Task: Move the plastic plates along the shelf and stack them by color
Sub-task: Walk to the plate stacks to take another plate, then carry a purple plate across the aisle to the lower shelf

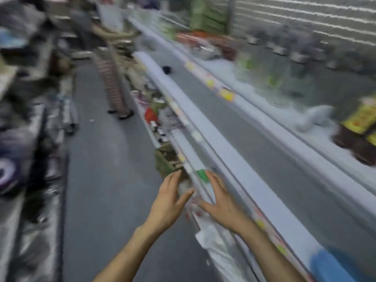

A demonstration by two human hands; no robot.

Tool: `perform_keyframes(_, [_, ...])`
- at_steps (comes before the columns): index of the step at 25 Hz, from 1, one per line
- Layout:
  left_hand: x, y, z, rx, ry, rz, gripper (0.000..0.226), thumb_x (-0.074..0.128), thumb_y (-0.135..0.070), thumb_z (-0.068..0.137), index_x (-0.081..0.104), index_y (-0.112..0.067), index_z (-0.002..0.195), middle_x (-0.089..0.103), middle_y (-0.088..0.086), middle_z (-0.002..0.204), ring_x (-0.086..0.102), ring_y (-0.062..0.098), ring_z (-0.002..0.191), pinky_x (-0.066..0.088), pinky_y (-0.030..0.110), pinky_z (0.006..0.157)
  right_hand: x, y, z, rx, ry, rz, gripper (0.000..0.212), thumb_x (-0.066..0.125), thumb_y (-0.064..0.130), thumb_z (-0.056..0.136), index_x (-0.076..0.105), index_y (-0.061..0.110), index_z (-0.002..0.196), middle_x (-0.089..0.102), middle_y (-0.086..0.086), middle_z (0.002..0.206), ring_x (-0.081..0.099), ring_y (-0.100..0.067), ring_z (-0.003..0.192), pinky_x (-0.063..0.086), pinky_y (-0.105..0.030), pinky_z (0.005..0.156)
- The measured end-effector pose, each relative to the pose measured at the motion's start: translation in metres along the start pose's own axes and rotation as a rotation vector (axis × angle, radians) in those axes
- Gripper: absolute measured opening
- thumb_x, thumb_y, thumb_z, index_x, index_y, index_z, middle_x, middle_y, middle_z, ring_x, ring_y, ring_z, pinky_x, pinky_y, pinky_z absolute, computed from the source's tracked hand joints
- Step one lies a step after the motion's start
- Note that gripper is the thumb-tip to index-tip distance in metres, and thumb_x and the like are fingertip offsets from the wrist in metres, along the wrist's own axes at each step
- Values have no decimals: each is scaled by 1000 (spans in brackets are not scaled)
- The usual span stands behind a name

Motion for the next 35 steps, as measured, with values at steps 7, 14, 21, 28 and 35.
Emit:
perform_keyframes(7, [-367,116,-109,-222,-615,219,86,49,-72,91,36,-18,156,40,-1,157,33,8,147,27,28,122,194,338,107,-606,362,48,87,70,44,95,17,35,163,14,22,167,12,10,151,18,-16,121])
perform_keyframes(14, [-603,106,-278,-391,-966,526,88,52,-73,87,35,-20,156,36,-5,157,35,9,146,31,33,120,322,627,62,-1064,673,273,79,67,48,96,21,44,160,15,30,164,26,2,151,28,-30,122])
perform_keyframes(21, [-684,76,-406,-621,-1208,751,79,55,-68,90,39,-21,151,39,-7,153,41,15,141,42,42,111,412,776,-2,-1387,870,372,83,68,55,91,27,33,159,27,23,160,26,9,147,28,-21,118])
perform_keyframes(28, [-711,76,-436,-911,-1180,912,87,58,-71,88,30,-26,157,34,-9,156,31,9,144,28,26,119,469,838,-14,-1527,1150,319,76,81,46,85,25,72,129,28,50,135,32,27,127,30,2,95])
perform_keyframes(35, [-731,123,-445,-1426,-851,942,129,44,-97,70,4,-18,164,16,1,169,14,18,154,16,35,126,494,865,-13,-1622,1349,317,78,85,52,80,34,63,139,48,31,143,50,5,131,48,-28,106])
Point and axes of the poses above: each hand's wrist, its own z-axis towards the middle knuckle, its own x-axis out of the palm, y = z × x, the point moved 10 cm from there along z, towards the middle knuckle
